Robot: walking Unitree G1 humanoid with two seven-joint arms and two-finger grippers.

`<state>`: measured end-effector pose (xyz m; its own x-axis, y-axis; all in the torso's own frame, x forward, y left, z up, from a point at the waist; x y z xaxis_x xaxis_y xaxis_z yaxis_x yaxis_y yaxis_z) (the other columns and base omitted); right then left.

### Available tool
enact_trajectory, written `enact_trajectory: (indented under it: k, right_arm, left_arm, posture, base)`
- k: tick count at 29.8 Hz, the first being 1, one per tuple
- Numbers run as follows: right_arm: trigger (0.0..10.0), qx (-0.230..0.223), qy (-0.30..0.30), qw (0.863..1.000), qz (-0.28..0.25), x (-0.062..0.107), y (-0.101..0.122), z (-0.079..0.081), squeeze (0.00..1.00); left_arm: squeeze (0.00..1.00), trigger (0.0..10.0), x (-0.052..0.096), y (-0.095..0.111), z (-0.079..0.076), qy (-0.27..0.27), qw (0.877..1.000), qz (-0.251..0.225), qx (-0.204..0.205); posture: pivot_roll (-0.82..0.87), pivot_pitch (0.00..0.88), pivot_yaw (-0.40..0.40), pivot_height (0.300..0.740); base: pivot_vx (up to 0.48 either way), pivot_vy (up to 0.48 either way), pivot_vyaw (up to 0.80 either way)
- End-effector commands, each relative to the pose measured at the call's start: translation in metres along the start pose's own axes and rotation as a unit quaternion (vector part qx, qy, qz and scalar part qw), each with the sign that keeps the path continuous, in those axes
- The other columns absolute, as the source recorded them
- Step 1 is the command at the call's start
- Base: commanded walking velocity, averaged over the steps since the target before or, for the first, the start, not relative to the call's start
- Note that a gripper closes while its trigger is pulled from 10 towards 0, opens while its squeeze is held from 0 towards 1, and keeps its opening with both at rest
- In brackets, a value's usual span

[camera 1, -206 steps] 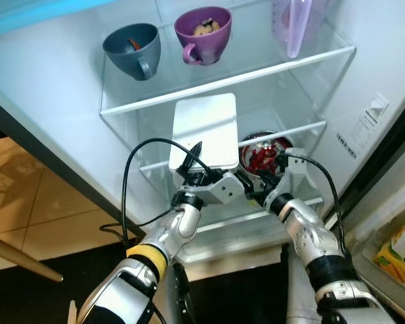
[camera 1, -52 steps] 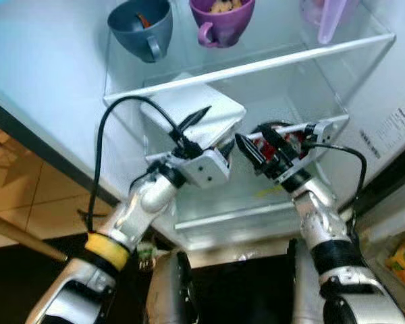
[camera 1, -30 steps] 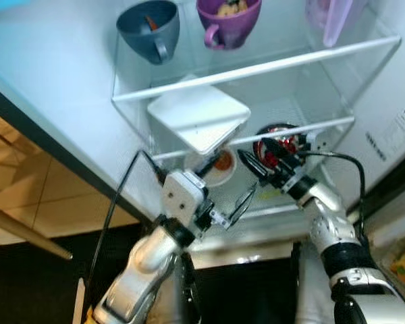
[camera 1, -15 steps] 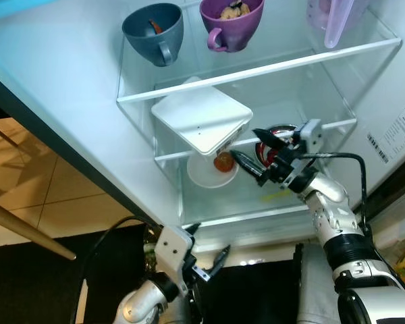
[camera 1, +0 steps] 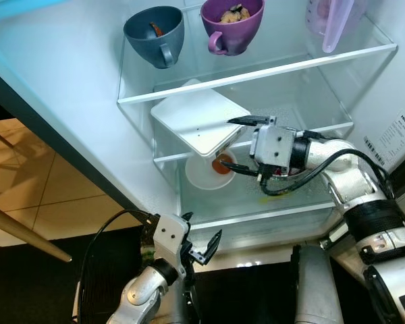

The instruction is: Restocking fridge

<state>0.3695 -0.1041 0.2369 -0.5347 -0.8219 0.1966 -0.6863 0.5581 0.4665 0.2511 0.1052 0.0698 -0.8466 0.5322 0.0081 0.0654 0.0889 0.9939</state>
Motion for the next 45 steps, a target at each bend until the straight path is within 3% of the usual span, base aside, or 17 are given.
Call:
enact_trajectory:
  k: [1, 10, 15, 23, 24, 25, 26, 45]
  right_arm:
    - [10.0, 0.064, 0.036, 0.997, 0.031, -0.008, -0.003, 0.01, 0.0]
    - [10.0, 0.136, 0.025, 0.987, 0.083, -0.022, -0.009, 0.01, 0.0]
    - [10.0, 0.169, -0.009, 0.98, 0.108, -0.032, -0.011, 0.006, 0.0]
    - [10.0, 0.198, 0.014, 0.969, 0.145, -0.036, -0.022, 0.013, 0.0]
    - [1.6, 0.207, 0.02, 0.966, 0.153, -0.036, -0.024, 0.014, 0.0]
    - [1.6, 0.207, 0.02, 0.966, 0.153, -0.036, -0.024, 0.014, 0.0]
    - [0.0, 0.215, 0.023, 0.964, 0.157, -0.036, -0.026, 0.015, 0.0]
    - [0.0, 0.221, -0.027, 0.962, 0.157, -0.039, -0.024, 0.001, 0.0]
  left_arm:
    - [0.0, 10.0, 0.0, -0.006, -0.003, -0.001, 1.0, 0.006, 0.005]
    - [0.0, 10.0, -0.007, -0.007, -0.006, -0.008, 1.0, -0.003, 0.005]
    - [0.0, 10.0, -0.013, -0.004, -0.007, -0.013, 1.0, -0.012, 0.003]
    - [0.0, 10.0, -0.016, -0.005, -0.007, -0.012, 1.0, -0.014, 0.003]
    - [0.0, 10.0, -0.017, -0.004, -0.007, -0.012, 1.0, -0.016, 0.003]
    - [0.0, 10.0, -0.017, -0.004, -0.007, -0.012, 1.0, -0.016, 0.003]
    - [0.0, 10.0, -0.018, -0.003, -0.007, -0.012, 1.0, -0.019, 0.003]
    - [0.0, 10.0, -0.024, 0.002, -0.006, -0.006, 0.999, -0.037, 0.0]
  posture:
    - [-0.02, 0.232, 0.133, 0.53]
    - [-0.04, 0.225, 0.127, 0.53]
    - [-0.04, 0.222, 0.124, 0.53]
    - [-0.05, 0.222, 0.118, 0.53]
    - [-0.05, 0.221, 0.117, 0.53]
    - [-0.05, 0.221, 0.117, 0.53]
    - [-0.05, 0.22, 0.114, 0.53]
    - [-0.06, 0.213, 0.102, 0.53]
  base:
    - [0.0, 0.0, 0.0]
    - [0.0, 0.0, 0.0]
    - [0.0, 0.0, 0.0]
    - [0.0, 0.0, 0.0]
    - [0.0, 0.0, 0.0]
    - [0.0, 0.0, 0.0]
    - [0.0, 0.0, 0.0]
    - [0.0, 0.0, 0.0]
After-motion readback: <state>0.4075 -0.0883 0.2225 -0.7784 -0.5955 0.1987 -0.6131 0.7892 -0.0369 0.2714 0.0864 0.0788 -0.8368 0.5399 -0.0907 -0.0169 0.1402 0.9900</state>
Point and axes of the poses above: a point about 5 cm out from each wrist's last joint towards the gripper, its own x axis pointing back from the gripper into the wrist, its own y axis along the axis of the wrist's last joint, z = x × y, the point moved 1 cm from there along -x, pointing out of the wrist towards the gripper, and after that the axes turned 6 degrees about x, right-handed, at the moved point
